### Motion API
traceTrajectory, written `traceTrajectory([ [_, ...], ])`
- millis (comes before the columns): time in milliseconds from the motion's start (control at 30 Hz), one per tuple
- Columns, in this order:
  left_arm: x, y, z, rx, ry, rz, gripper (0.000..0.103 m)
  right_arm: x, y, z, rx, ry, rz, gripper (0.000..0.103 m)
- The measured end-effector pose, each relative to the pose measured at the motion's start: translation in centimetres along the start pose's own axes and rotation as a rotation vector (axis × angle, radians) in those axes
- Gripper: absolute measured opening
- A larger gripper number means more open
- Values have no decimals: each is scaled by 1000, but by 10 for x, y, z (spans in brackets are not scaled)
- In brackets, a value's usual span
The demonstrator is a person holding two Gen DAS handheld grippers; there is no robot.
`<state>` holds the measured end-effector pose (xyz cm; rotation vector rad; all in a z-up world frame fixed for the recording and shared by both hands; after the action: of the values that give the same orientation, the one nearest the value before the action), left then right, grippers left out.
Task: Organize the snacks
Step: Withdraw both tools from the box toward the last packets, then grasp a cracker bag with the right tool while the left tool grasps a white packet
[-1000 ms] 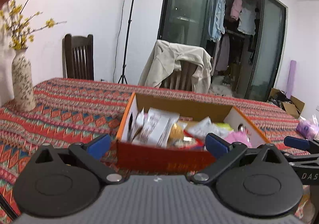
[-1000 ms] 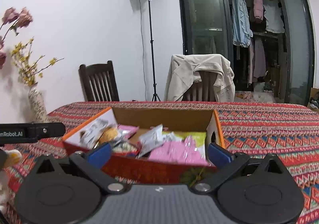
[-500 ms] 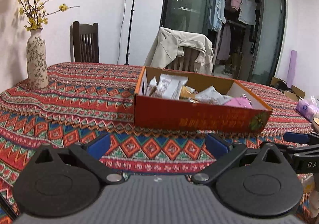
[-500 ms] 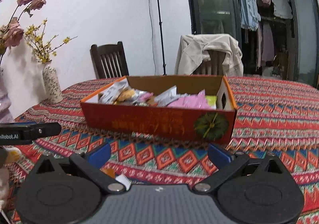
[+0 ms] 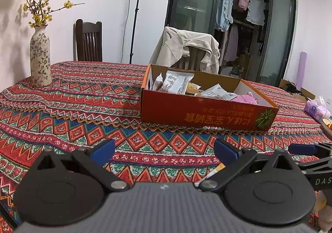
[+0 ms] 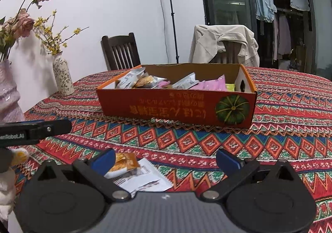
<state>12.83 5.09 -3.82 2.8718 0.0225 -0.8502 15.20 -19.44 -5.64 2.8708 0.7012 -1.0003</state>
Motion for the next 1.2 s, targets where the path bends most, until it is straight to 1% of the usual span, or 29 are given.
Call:
traceTrajectory([
  [233, -5, -8, 3, -5, -1, -12, 103, 9, -28, 2, -66, -39, -28, 102],
  [467, -9, -22, 12, -13, -18, -26, 103, 30, -64, 4, -153, -93, -50, 99],
  [533, -9, -27, 14, -17, -23, -31, 103, 37, -71, 4, -171, -109, -44, 92],
  [667, -10, -35, 17, -32, -31, -37, 103, 50, -79, 4, -208, -145, -39, 91],
  [733, -10, -36, 17, -37, -32, -37, 103, 57, -81, 8, -217, -174, -38, 87],
  [767, -10, -37, 18, -38, -32, -37, 103, 58, -81, 9, -216, -172, -42, 87],
  [833, -8, -36, 18, -40, -38, -36, 103, 57, -81, 9, -212, -169, -52, 82],
  [1033, -8, -32, 20, -34, -45, -28, 103, 54, -79, 10, -202, -152, -57, 73],
  [1200, -7, -32, 19, -35, -46, -32, 103, 44, -74, 6, -175, -103, -64, 72],
])
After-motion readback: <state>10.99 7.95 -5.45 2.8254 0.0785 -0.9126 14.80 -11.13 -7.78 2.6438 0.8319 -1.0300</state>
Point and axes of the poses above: each gripper's, at about its wrist camera, not at the fingertips, and x roughly the way its jaws point, y to its right, z to its underside, the point moved 7 cm from there along x, roughly the way its jaws point, and after that the axes turned 6 degrees about -y, right-handed, at the moved point
